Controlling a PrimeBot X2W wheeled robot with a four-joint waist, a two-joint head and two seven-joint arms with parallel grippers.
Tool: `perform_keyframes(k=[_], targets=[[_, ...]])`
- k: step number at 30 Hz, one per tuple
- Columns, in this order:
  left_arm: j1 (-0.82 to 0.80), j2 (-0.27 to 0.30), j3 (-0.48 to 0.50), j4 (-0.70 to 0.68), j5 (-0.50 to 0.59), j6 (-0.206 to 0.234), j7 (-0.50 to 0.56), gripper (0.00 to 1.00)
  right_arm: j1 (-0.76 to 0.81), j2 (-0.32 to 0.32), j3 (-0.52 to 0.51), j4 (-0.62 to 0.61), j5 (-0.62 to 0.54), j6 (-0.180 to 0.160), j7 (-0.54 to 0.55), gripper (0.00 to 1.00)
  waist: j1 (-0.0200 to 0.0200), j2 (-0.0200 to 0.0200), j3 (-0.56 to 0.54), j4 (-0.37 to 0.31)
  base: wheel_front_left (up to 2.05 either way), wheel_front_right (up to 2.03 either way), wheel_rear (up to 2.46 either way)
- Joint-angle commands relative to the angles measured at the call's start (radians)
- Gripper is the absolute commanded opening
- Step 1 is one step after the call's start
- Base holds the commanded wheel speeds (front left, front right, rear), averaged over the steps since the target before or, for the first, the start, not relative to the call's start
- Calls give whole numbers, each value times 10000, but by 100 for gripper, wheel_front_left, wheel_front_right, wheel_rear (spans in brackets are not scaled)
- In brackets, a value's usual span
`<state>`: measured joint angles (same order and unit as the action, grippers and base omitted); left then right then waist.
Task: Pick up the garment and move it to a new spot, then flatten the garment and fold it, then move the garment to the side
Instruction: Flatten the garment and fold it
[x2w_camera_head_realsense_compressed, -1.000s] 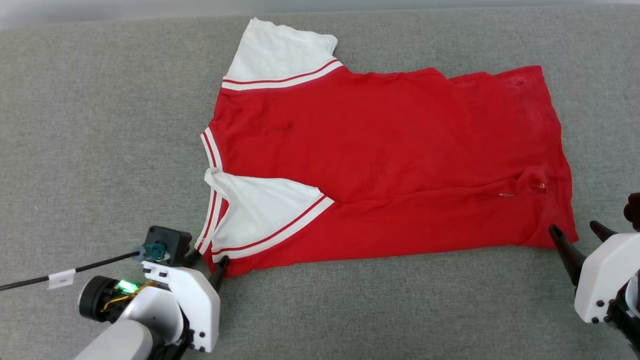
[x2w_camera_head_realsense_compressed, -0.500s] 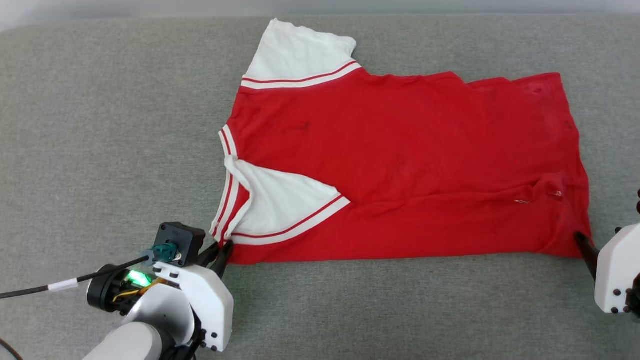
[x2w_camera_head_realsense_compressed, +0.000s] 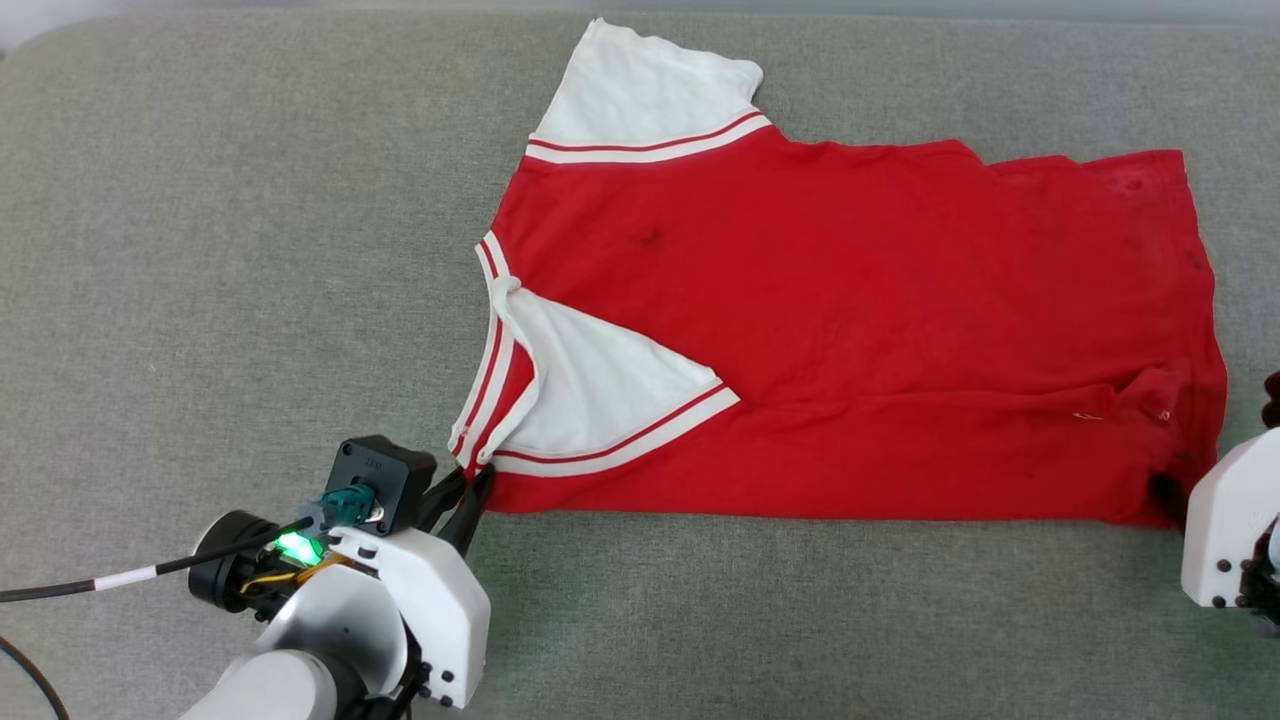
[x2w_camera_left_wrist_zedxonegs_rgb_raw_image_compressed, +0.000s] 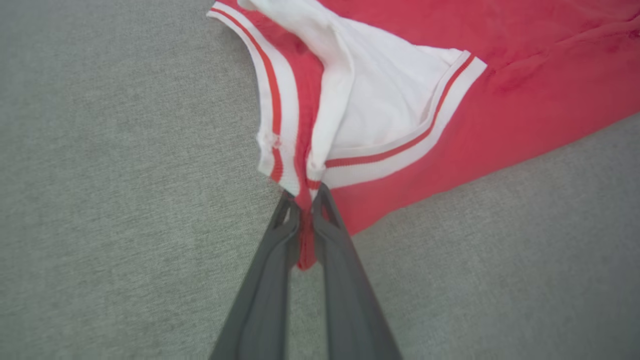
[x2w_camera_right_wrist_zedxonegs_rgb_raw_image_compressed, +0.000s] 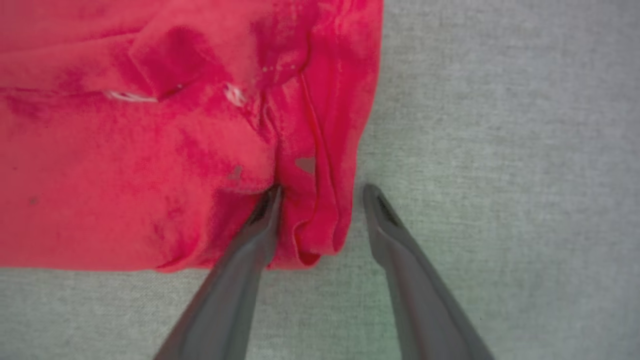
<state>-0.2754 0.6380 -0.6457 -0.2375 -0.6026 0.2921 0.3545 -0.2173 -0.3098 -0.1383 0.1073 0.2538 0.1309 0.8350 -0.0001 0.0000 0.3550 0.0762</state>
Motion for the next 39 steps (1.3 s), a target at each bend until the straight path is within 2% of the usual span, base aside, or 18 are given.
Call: perform_keyframes(k=[1, 6, 12, 17, 20, 27, 30, 36, 37, 38, 39], targets=[[91, 79, -10, 28, 14, 76, 15, 0, 361, 213, 310, 717, 4, -4, 120, 0, 1, 0, -63, -29, 0, 0, 0], [303, 218, -65, 212, -43, 78, 100, 0, 475, 12, 217, 686, 177, -9, -156, 0, 1, 0, -446, -116, 0, 0, 0], [775, 486, -95, 265, -235, 98, 206, 0, 908, -330, 20, -83, 390, -10, -244, 0, 1, 0, -1091, -263, 0, 0, 0], [1644, 973, -254, 71, -502, 55, 338, 0, 1976, -301, -184, -997, 612, -10, 62, 0, 1, 0, -1597, -334, 0, 0, 0], [2143, 1067, -346, -54, -697, 57, 297, 0, 2646, -217, -470, -1492, 539, -10, 297, 0, 1, 0, -1715, -369, 0, 0, 0], [2619, 750, -626, 306, -1070, -184, 148, 0, 3548, 209, -814, -1969, 358, -10, 594, 0, 1, 0, -1821, -401, 0, 0, 0], [2672, 397, -680, 950, -1418, -477, -63, 0, 3528, 376, -718, -1690, 447, -9, 552, 0, 1, 0, -1828, -435, 0, 0, 0], [2467, 87, -748, 1848, -1504, -854, -401, 2, 3282, 289, -564, -1162, 492, -9, 350, 0, 1, 0, -1797, -442, 0, 0, 0], [2412, 28, -723, 1978, -1489, -873, -513, 31, 3213, 262, -524, -1126, 509, -9, 244, 22, 1, 0, -1798, -438, 0, 0, 0], [2337, 8, -685, 2094, -1427, -882, -621, 80, 3148, 226, -499, -1082, 498, -9, 132, 94, 1, 0, -1799, -433, 0, 0, 0], [2277, -12, -648, 2206, -1376, -877, -726, 100, 3108, 186, -447, -1049, 516, -9, 37, 100, 1, 0, -1806, -427, 0, 0, 0]])
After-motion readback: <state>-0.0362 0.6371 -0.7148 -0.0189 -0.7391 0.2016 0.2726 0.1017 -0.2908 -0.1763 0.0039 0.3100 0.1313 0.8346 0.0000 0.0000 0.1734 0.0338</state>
